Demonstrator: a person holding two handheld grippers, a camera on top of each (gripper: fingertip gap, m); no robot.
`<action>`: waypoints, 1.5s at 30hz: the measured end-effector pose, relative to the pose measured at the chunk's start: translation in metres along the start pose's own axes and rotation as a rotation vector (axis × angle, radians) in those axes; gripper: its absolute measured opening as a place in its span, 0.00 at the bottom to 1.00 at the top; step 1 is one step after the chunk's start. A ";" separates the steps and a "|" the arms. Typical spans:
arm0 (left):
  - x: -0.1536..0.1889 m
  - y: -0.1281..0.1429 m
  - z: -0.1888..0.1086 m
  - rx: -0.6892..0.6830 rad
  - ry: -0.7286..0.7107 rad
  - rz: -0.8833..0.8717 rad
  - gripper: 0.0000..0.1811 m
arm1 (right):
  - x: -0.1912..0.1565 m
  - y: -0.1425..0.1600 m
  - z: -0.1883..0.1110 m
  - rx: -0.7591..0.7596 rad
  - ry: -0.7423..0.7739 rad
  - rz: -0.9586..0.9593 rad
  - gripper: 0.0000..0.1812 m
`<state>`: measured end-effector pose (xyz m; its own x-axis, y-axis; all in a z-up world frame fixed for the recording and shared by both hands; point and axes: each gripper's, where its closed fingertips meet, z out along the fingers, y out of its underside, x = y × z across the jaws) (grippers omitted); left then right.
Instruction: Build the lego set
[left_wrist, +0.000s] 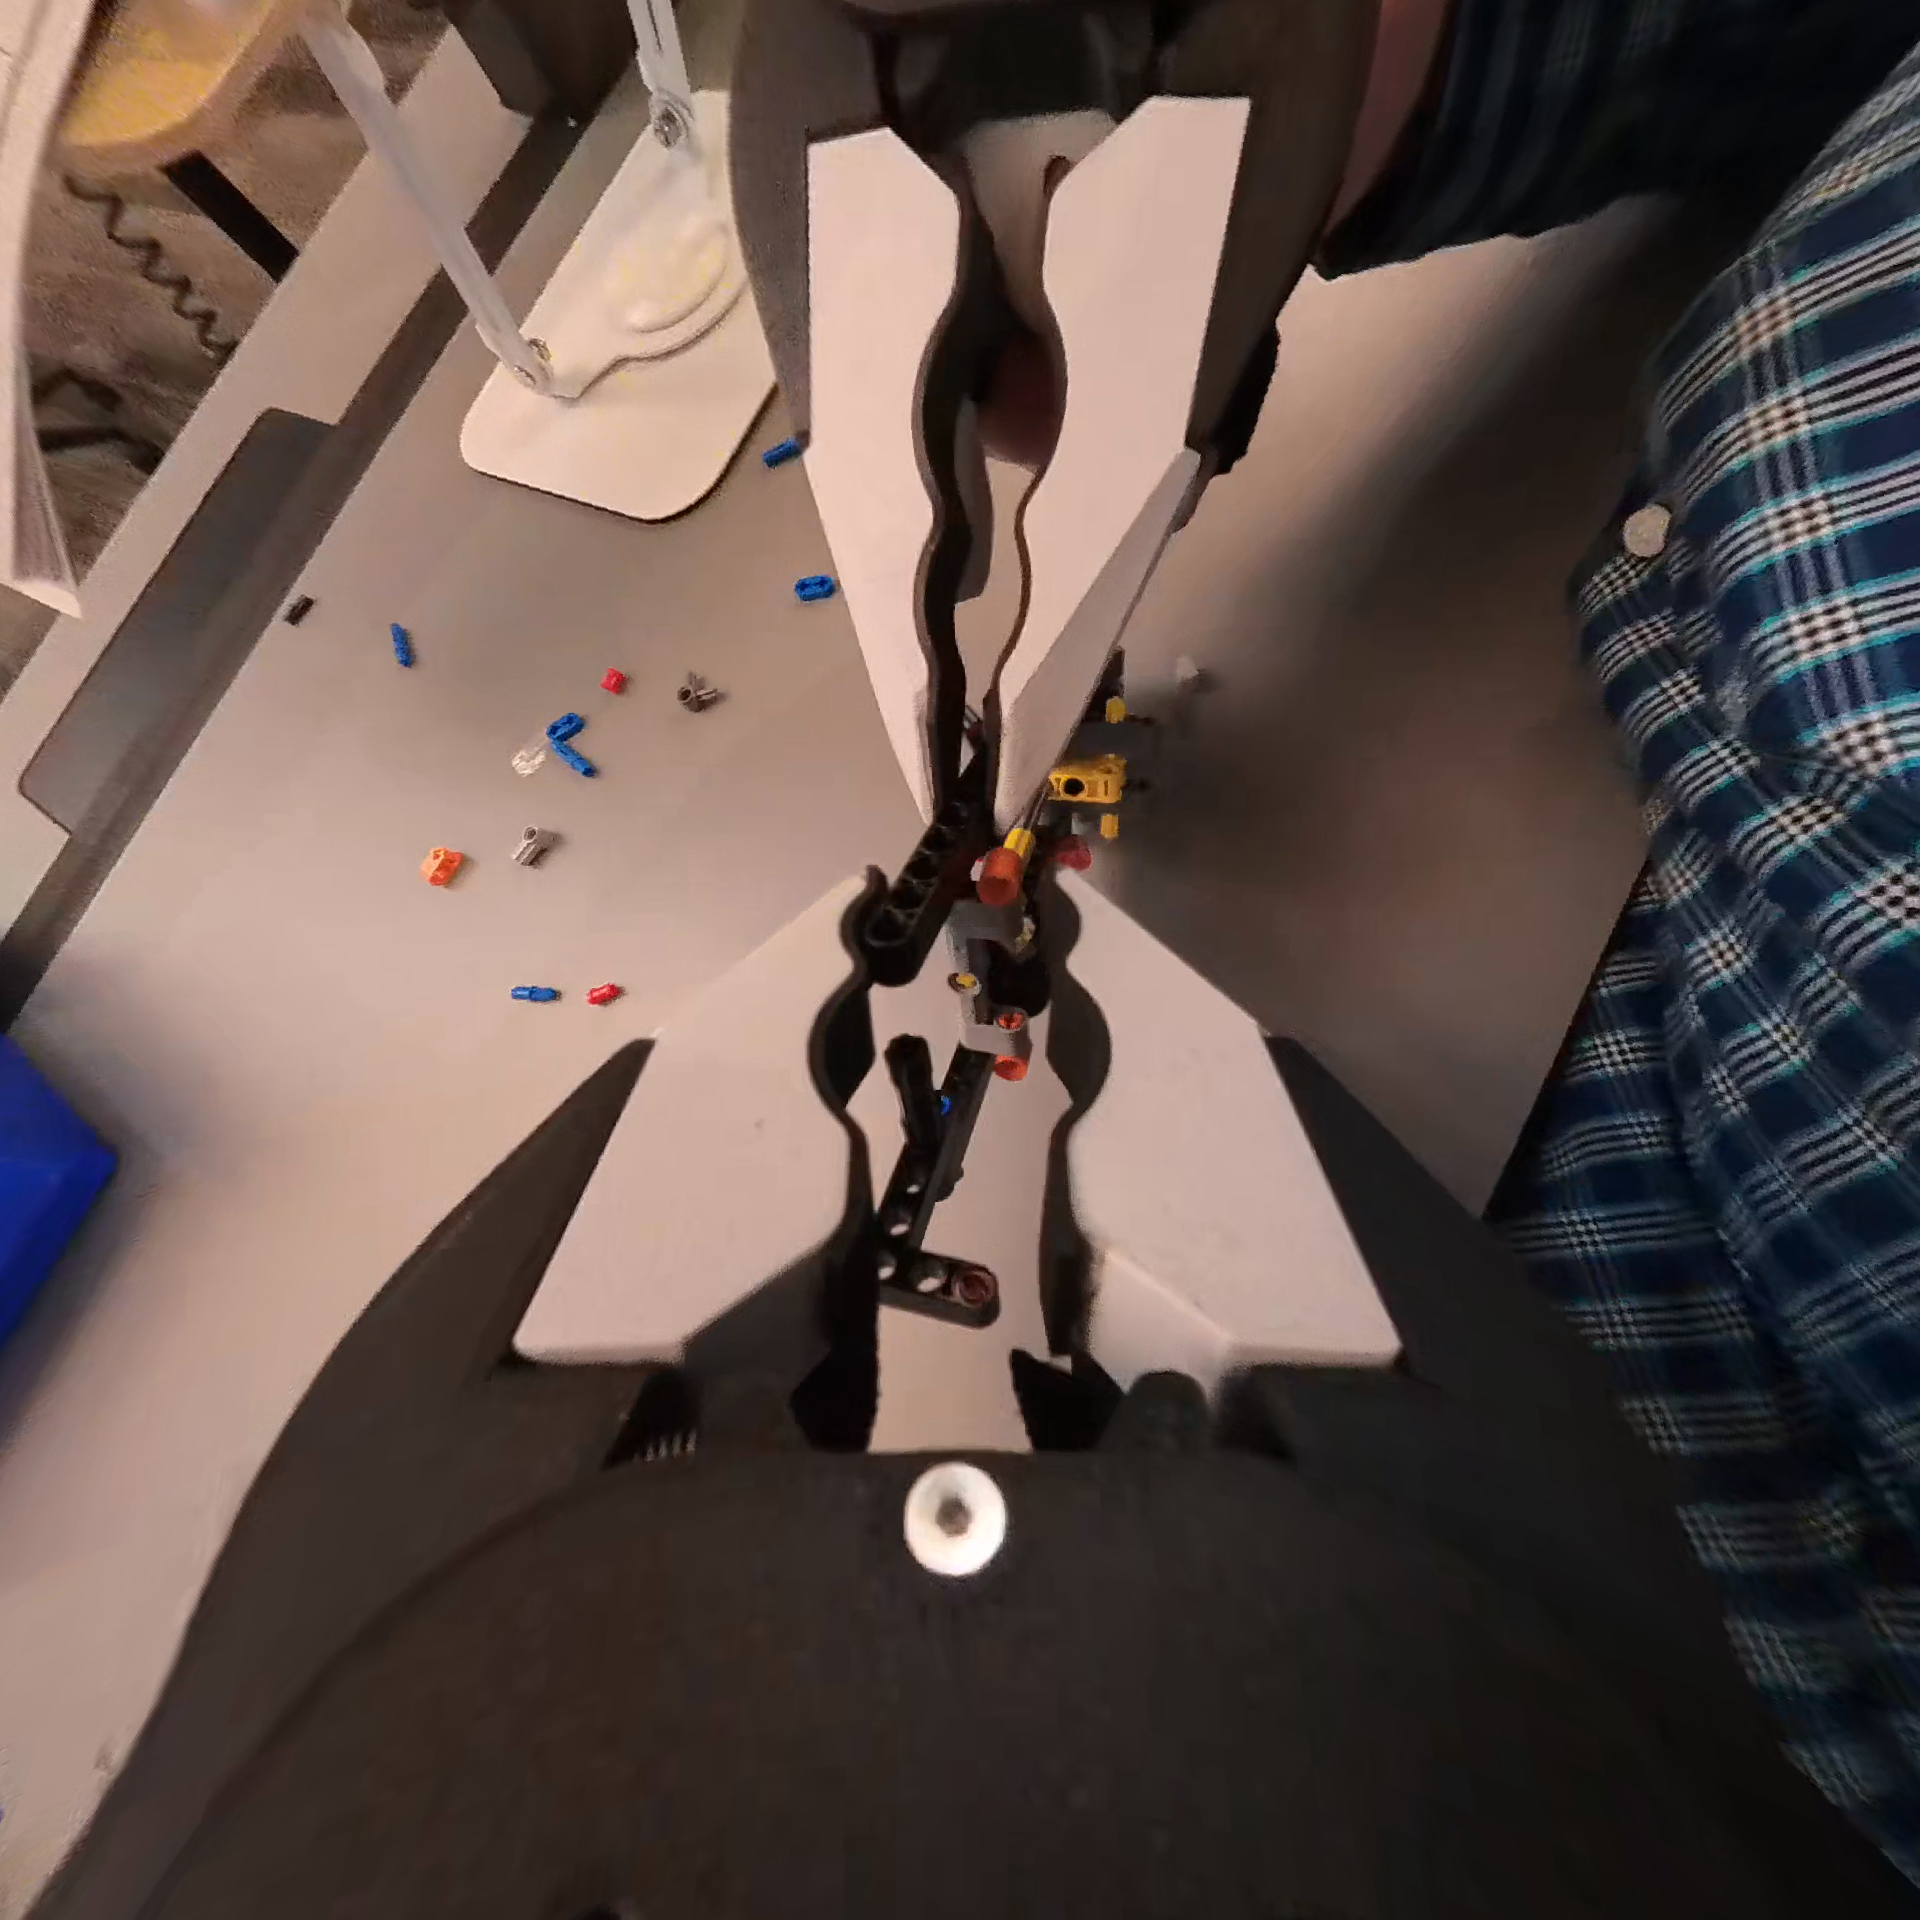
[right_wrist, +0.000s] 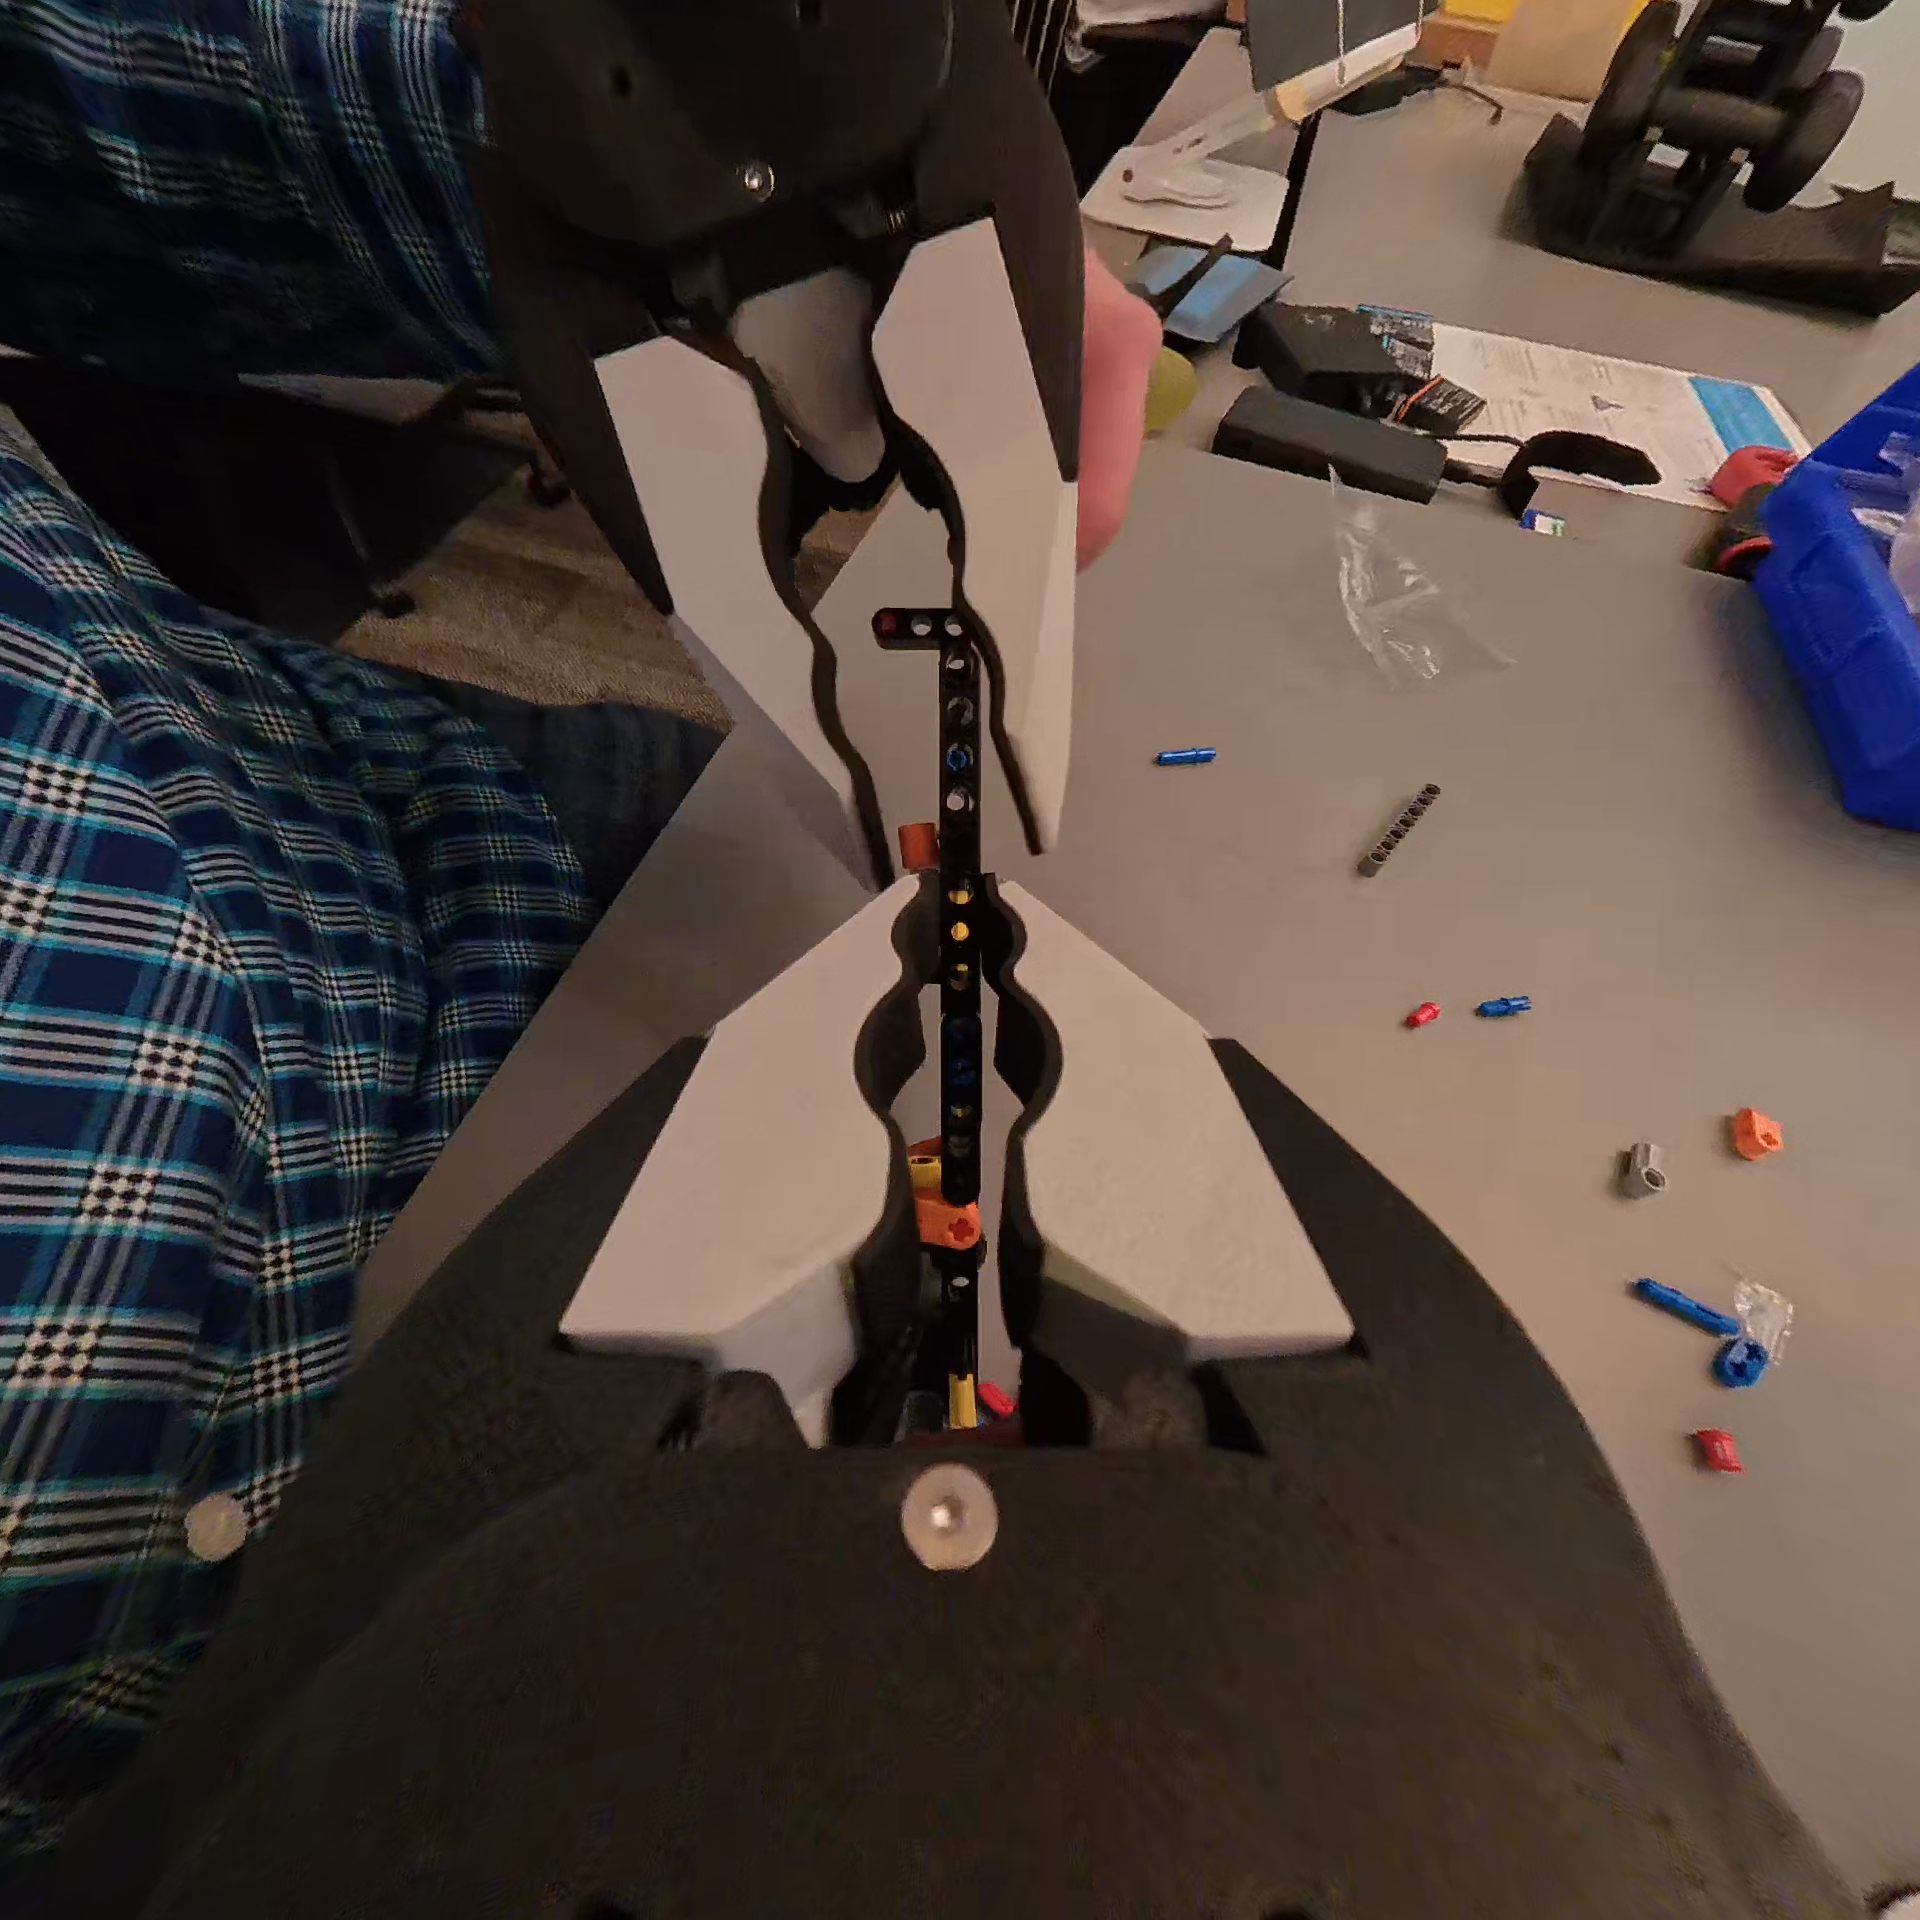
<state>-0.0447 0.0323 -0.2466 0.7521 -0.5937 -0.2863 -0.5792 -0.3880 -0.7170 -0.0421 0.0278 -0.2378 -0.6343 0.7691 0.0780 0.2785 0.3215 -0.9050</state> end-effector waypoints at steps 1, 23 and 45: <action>0.000 0.000 0.001 0.017 -0.002 -0.005 0.12 | 0.000 0.001 0.001 -0.013 0.000 -0.005 0.02; 0.006 0.040 0.025 0.121 0.118 -0.155 0.10 | 0.007 0.032 0.032 -0.286 -0.249 0.086 0.02; 0.021 0.045 0.023 0.149 0.141 -0.110 0.07 | -0.006 0.031 0.033 -0.311 -0.245 0.043 0.02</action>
<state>-0.0484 0.0182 -0.2994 0.7509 -0.6500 -0.1174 -0.4356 -0.3537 -0.8278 -0.0533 0.0151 -0.2803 -0.7600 0.6432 -0.0930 0.4899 0.4730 -0.7323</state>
